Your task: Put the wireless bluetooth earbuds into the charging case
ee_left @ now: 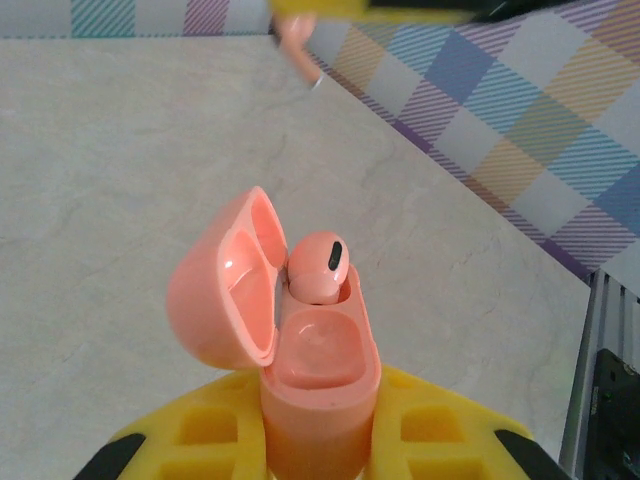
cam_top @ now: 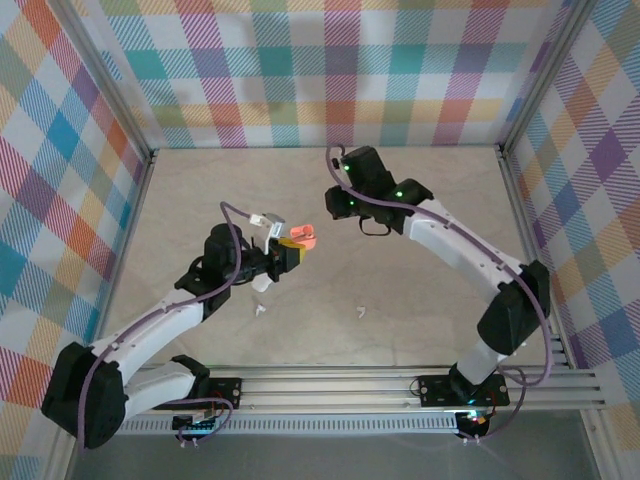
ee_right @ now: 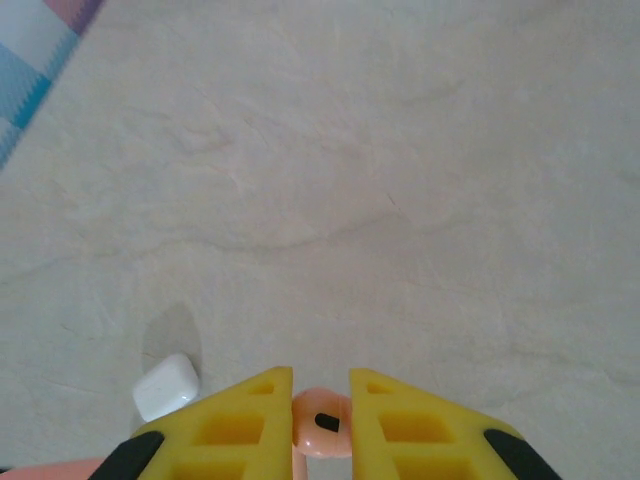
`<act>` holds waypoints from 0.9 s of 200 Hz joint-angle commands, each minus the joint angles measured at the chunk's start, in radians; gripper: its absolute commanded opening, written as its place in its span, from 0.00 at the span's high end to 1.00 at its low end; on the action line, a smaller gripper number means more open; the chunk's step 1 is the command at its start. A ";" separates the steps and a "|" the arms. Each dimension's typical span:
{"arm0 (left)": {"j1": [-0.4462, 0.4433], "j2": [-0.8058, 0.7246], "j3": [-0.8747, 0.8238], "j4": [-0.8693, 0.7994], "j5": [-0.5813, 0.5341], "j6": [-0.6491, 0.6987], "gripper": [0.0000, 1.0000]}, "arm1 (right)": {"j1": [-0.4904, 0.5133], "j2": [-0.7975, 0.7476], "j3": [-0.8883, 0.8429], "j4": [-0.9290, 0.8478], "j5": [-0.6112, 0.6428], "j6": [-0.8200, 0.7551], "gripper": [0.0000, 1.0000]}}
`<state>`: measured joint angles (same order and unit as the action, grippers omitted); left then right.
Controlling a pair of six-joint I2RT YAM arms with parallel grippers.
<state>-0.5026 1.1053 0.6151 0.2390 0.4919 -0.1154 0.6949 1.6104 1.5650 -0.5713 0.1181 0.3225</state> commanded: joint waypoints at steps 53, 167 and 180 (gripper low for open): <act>-0.047 0.110 0.120 0.153 0.016 0.073 1.00 | -0.003 -0.191 -0.149 0.253 -0.152 -0.060 0.82; -0.116 0.145 0.125 0.348 -0.172 0.127 1.00 | -0.003 -0.277 -0.297 0.496 -0.280 -0.045 0.84; -0.116 0.147 0.131 0.347 -0.170 0.128 1.00 | -0.004 -0.277 -0.309 0.517 -0.290 -0.046 0.84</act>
<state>-0.6075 1.2503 0.7311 0.5125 0.3462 -0.0132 0.6941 1.3495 1.2762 -0.1440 -0.1219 0.2756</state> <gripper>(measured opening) 0.189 0.162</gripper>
